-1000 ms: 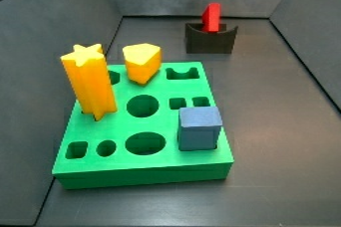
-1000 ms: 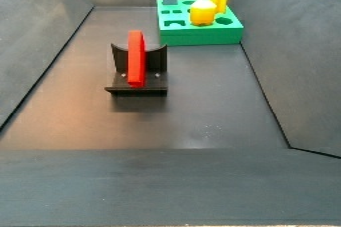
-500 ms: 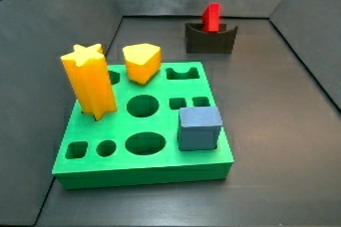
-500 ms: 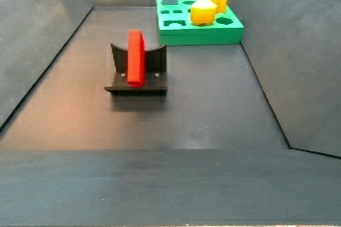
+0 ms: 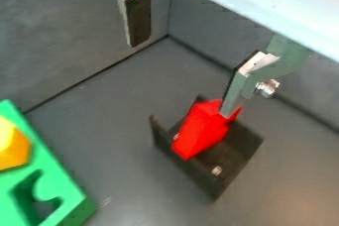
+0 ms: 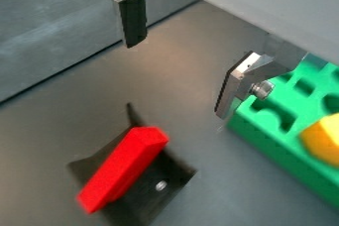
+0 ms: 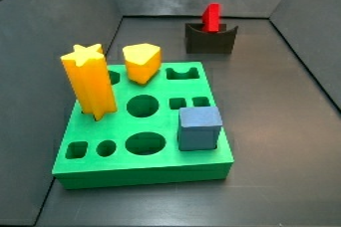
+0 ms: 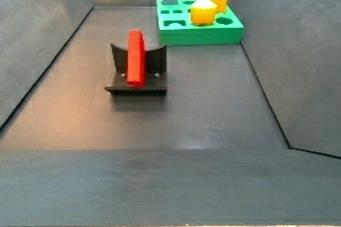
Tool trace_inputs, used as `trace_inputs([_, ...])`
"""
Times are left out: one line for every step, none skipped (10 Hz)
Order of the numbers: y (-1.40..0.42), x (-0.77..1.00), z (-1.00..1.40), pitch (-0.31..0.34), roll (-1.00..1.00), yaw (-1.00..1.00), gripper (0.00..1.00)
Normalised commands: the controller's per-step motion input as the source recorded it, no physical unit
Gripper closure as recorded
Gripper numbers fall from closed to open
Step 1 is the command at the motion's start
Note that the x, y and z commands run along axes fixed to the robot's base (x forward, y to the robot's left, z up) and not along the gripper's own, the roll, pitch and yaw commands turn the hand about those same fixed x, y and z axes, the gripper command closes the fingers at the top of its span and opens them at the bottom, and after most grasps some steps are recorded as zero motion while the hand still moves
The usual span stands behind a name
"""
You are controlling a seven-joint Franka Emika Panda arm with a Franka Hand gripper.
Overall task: Pick up the double-square object. Move up. Place the double-square object on the fixture. Regrasp the double-square object. Move to above the board. Insert the double-square object.
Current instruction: Regrasp the double-square object.
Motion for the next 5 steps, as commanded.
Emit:
trace_inputs([-0.02,0.00,0.01,0.028,1.00,0.03,0.00])
trace_inputs([-0.02,0.01,0.01,0.032,1.00,0.03,0.00])
trace_inputs([-0.02,0.03,-0.01,0.039,1.00,0.03,0.00])
trace_inputs([-0.02,0.05,-0.02,0.050,1.00,0.04,0.00])
trace_inputs([-0.03,0.06,-0.02,0.057,1.00,0.04,0.00])
